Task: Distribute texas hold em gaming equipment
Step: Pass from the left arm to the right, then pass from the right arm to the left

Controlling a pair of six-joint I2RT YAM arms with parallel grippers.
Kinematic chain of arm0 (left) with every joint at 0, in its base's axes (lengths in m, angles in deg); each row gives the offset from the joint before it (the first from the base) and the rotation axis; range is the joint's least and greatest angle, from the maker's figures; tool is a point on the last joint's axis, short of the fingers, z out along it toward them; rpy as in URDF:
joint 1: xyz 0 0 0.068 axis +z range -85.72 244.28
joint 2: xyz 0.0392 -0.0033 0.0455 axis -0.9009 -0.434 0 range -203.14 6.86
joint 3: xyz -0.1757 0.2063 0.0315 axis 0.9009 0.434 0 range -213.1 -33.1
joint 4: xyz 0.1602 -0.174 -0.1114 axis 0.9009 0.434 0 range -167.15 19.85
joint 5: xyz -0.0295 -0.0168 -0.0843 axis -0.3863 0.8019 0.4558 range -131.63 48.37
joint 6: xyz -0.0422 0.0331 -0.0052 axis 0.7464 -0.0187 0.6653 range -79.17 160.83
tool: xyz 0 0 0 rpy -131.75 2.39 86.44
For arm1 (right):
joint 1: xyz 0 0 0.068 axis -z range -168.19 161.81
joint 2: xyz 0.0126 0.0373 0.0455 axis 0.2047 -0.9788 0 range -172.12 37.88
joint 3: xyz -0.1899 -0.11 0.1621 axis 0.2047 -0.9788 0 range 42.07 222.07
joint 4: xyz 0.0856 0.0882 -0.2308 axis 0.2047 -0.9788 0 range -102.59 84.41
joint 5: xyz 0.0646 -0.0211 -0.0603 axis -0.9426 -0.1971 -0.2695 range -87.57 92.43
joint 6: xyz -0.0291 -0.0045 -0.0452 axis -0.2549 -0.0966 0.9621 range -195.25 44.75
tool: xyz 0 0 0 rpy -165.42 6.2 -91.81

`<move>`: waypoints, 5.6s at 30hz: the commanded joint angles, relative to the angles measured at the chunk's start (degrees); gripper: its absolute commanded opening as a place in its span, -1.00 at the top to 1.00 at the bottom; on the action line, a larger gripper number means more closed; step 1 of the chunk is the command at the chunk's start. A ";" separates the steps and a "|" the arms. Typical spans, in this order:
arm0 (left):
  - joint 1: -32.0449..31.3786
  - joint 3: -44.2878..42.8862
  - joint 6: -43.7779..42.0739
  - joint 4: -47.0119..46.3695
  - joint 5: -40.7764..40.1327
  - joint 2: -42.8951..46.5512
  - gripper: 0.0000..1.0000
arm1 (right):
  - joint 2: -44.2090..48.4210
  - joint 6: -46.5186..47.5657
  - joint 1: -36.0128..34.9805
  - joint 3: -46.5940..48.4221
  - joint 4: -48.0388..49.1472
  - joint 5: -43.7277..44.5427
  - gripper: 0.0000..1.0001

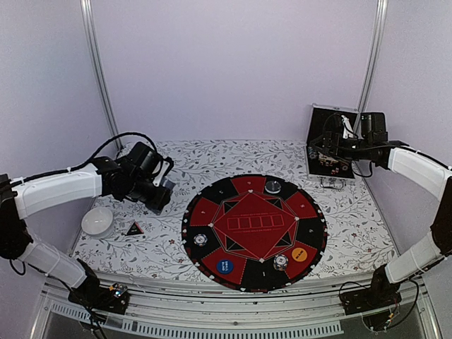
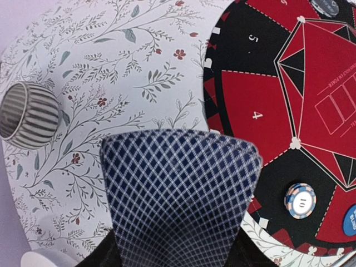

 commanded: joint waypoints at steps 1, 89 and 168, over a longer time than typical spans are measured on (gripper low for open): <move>-0.61 -1.19 -0.59 -0.16 0.88 -2.54 0.12 | -0.47 -0.25 -0.25 1.89 -0.02 -0.20 -0.73; -13.34 -9.73 -26.81 -7.58 4.25 -6.67 0.18 | -52.39 -22.26 -37.27 35.07 22.56 -35.67 0.86; -6.15 10.86 -43.60 -50.06 23.68 4.33 -0.48 | -29.13 -17.22 -34.51 25.86 13.87 -33.99 0.95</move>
